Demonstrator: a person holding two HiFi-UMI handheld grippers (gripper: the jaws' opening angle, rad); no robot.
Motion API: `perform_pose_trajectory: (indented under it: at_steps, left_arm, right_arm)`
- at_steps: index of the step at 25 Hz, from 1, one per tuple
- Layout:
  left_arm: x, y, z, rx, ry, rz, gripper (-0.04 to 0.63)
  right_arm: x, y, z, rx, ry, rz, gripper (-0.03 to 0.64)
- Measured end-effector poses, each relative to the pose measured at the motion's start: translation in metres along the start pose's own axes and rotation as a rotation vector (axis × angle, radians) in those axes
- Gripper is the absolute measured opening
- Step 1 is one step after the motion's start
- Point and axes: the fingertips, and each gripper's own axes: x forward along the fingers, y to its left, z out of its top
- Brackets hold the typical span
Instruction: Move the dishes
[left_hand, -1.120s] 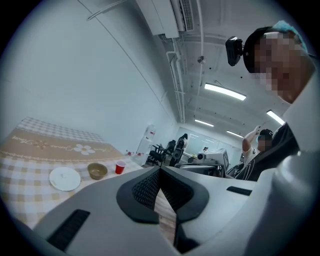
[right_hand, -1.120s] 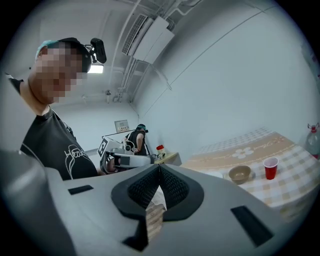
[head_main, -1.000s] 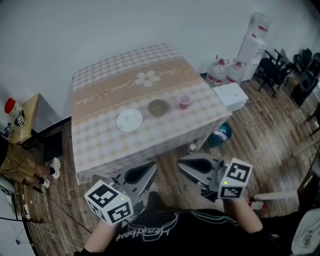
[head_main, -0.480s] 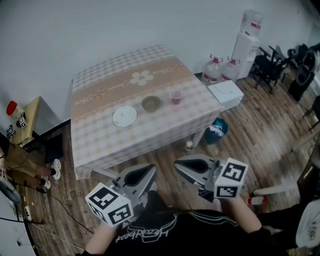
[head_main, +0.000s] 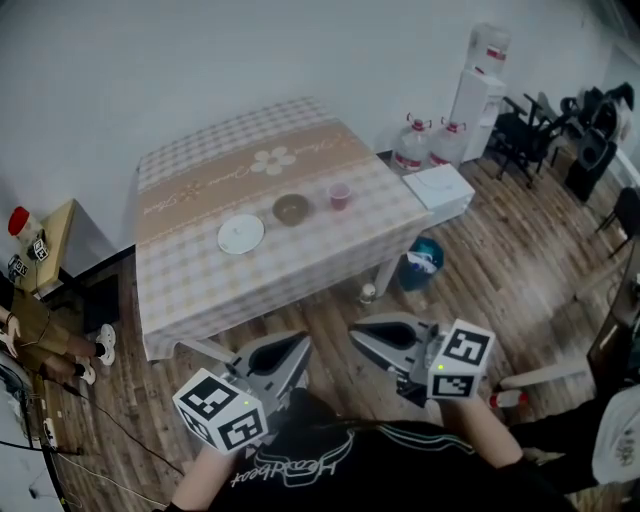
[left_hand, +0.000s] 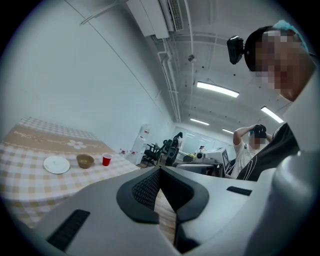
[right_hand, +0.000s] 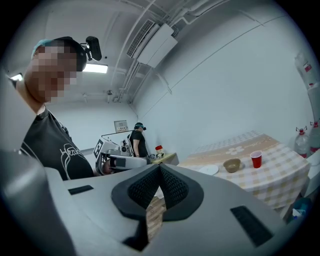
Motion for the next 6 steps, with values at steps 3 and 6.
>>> perform_pose_trajectory:
  at_steps: [3, 6]
  left_arm:
    - [-0.006, -0.001, -0.002, 0.0, -0.01, -0.006, -0.005]
    - [-0.014, 0.002, -0.002, -0.003, -0.023, -0.005, -0.005]
  right_arm:
    - [0.001, 0.008, 0.0, -0.018, 0.002, -0.005, 0.011]
    - [0.007, 0.016, 0.0, -0.03, 0.001, -0.007, 0.011]
